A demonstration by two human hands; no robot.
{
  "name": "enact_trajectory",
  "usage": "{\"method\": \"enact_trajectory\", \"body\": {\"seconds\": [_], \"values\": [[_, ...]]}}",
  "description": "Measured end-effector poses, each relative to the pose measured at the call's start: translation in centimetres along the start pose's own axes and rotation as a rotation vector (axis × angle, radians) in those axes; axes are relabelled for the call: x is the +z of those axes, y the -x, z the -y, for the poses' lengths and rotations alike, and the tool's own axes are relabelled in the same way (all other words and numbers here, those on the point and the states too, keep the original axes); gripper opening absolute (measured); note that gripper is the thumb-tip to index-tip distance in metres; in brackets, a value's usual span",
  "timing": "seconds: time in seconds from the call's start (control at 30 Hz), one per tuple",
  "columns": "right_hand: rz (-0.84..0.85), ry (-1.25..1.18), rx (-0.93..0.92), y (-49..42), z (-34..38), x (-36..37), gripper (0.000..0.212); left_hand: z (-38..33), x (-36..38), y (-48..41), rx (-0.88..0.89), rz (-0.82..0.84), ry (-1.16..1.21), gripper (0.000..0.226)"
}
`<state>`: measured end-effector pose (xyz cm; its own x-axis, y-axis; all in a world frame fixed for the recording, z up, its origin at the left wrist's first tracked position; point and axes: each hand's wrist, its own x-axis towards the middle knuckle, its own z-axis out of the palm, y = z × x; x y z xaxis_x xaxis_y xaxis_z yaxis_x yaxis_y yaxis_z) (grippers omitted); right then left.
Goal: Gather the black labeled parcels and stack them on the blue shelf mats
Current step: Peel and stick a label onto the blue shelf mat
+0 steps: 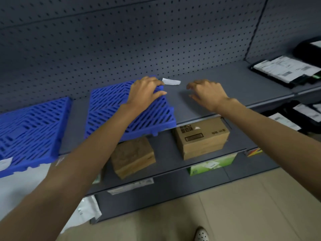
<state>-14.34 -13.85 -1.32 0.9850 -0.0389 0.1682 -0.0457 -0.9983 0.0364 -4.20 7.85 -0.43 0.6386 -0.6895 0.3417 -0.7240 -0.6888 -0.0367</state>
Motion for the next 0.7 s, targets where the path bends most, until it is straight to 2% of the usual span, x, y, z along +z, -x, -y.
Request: {"method": "enact_trajectory", "body": {"seconds": [0.3, 0.7], "values": [[0.05, -0.066, -0.09, -7.5, -1.7, 4.2, 0.05, 0.7, 4.4, -4.9, -0.101, 0.058, 0.036, 0.05], [-0.002, -0.072, -0.144, -15.4, -4.2, 6.6, 0.028, 2.8, 8.1, -12.7, -0.04, 0.139, 0.009, 0.046]]}}
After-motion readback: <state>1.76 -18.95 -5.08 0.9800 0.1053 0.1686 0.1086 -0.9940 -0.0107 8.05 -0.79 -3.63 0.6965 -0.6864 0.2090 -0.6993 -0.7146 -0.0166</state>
